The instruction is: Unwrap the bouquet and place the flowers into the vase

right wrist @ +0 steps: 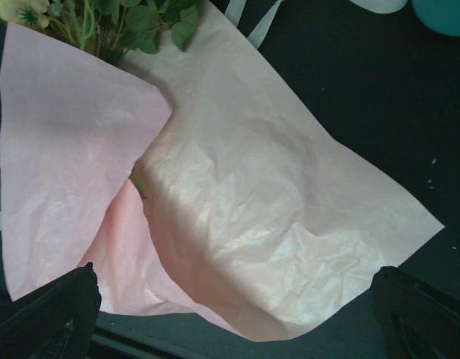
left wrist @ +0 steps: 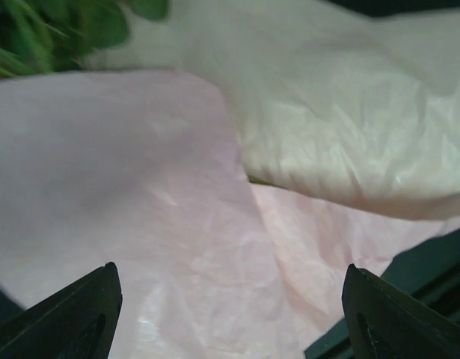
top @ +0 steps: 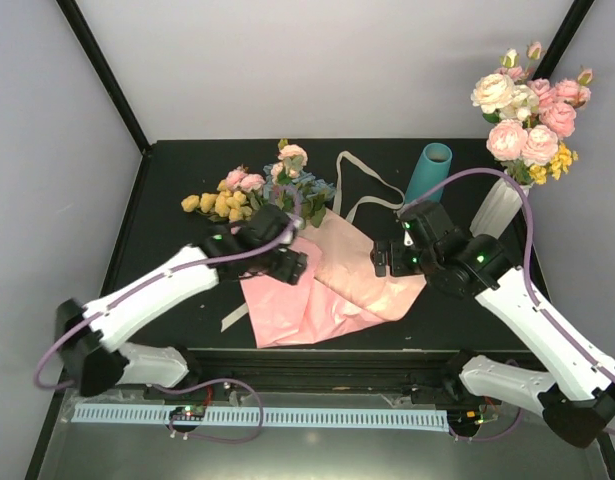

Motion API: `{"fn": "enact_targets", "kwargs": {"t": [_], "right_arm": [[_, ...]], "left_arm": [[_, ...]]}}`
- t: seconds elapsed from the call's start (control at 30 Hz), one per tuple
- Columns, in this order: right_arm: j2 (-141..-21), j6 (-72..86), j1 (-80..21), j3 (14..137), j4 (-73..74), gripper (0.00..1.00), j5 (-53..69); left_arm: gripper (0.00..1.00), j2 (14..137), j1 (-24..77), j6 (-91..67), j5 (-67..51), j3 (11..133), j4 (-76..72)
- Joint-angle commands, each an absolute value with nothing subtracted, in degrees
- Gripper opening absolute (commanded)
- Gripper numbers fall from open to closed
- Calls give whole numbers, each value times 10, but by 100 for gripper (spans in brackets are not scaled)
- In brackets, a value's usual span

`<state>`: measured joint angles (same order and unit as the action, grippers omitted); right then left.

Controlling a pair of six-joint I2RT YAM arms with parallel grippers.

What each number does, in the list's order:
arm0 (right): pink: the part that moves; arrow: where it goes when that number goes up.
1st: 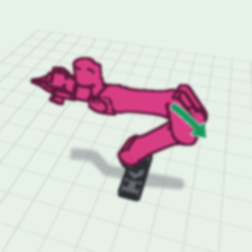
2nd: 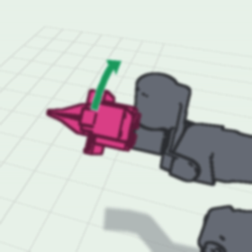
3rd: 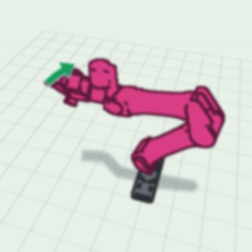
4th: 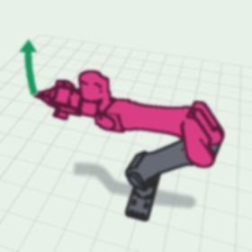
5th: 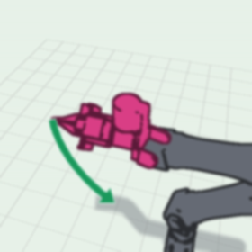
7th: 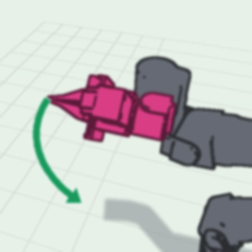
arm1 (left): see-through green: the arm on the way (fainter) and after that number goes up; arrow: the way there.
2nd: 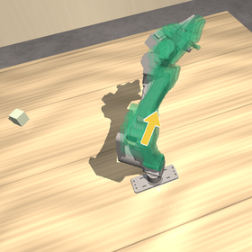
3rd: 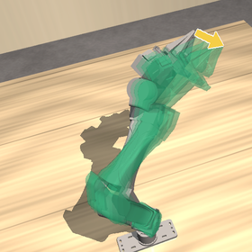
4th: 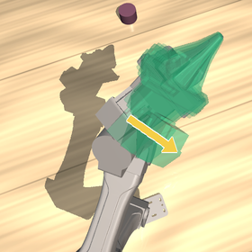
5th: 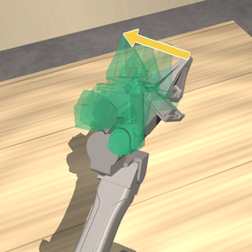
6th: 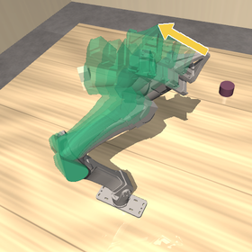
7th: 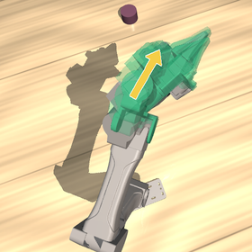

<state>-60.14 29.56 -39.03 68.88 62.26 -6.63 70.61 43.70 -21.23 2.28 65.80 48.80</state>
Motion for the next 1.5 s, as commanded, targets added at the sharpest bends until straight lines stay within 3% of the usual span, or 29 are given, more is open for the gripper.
{"fn": "enact_targets", "kwargs": {"t": [0.0, 0.33, 0.87, 0.97, 1.2, 1.47], "right_arm": [[-605, 313, -391, 688, 608, 99, -38], [-543, 332, -391, 659, 655, 100, -87], [-500, 336, -392, 630, 681, 100, -86], [-502, 333, -392, 630, 680, 100, -83], [-509, 330, -392, 628, 673, 100, -74], [-520, 330, -392, 624, 663, 100, -58]], "left_arm": [[82, 826, 528, -264, 68, 704, 541], [75, 1047, 593, -308, 168, 841, 671], [54, 1107, 600, -326, 210, 827, 664], [44, 1102, 600, -328, 218, 819, 657], [6, 1066, 600, -347, 232, 794, 648], [1, 1011, 599, -375, 252, 773, 660]]}}
